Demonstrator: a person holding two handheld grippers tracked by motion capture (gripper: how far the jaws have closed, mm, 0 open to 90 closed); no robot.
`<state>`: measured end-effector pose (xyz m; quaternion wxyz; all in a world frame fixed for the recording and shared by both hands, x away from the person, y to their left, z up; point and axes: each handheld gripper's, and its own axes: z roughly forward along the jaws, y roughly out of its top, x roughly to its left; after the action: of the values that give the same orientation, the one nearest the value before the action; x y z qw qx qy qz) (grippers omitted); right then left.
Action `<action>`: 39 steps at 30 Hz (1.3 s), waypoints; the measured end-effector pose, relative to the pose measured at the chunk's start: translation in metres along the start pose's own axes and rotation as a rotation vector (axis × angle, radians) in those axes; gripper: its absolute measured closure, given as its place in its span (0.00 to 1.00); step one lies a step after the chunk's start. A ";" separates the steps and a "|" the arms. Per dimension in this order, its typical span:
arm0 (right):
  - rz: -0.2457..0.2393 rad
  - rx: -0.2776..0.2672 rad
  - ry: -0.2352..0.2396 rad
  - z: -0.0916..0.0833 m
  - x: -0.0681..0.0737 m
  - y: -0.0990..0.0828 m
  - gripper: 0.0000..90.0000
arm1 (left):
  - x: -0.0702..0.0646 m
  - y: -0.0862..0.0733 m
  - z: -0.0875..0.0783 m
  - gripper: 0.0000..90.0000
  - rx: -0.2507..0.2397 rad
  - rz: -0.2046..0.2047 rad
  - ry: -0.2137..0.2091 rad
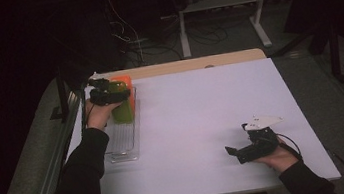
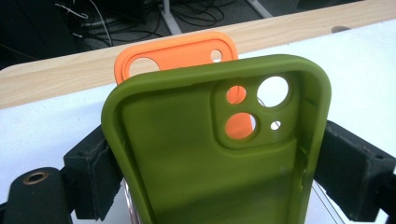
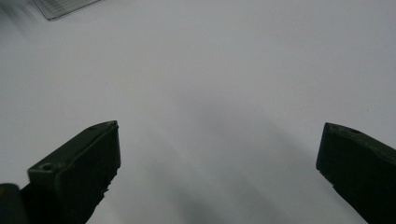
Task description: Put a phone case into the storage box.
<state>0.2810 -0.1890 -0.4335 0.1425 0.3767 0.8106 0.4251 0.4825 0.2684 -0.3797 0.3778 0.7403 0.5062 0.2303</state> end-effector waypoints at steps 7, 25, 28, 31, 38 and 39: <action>-0.007 -0.006 0.000 -0.001 -0.001 0.000 0.00 | 0.003 0.000 0.002 0.08 -0.021 -0.021 -0.004; -0.008 -0.005 0.001 0.000 -0.001 0.000 0.00 | -0.005 0.009 -0.032 0.07 -0.007 0.050 -0.125; -0.007 -0.006 0.000 0.000 0.000 0.000 0.00 | -0.013 0.011 -0.043 0.07 0.001 0.085 -0.171; -0.007 -0.005 0.002 0.000 -0.001 0.000 0.00 | -0.024 0.009 -0.055 0.07 0.016 0.135 -0.215; -0.013 -0.011 0.006 -0.002 -0.001 0.001 0.00 | -0.043 -0.005 -0.077 0.06 -0.003 0.204 -0.287; -0.010 -0.010 0.006 -0.002 -0.001 0.002 0.00 | -0.047 -0.008 -0.079 0.06 -0.001 0.200 -0.299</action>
<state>0.2812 -0.1904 -0.4309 0.1443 0.3706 0.8107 0.4296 0.4027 0.2527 -0.3359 0.4245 0.8128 0.3679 0.1545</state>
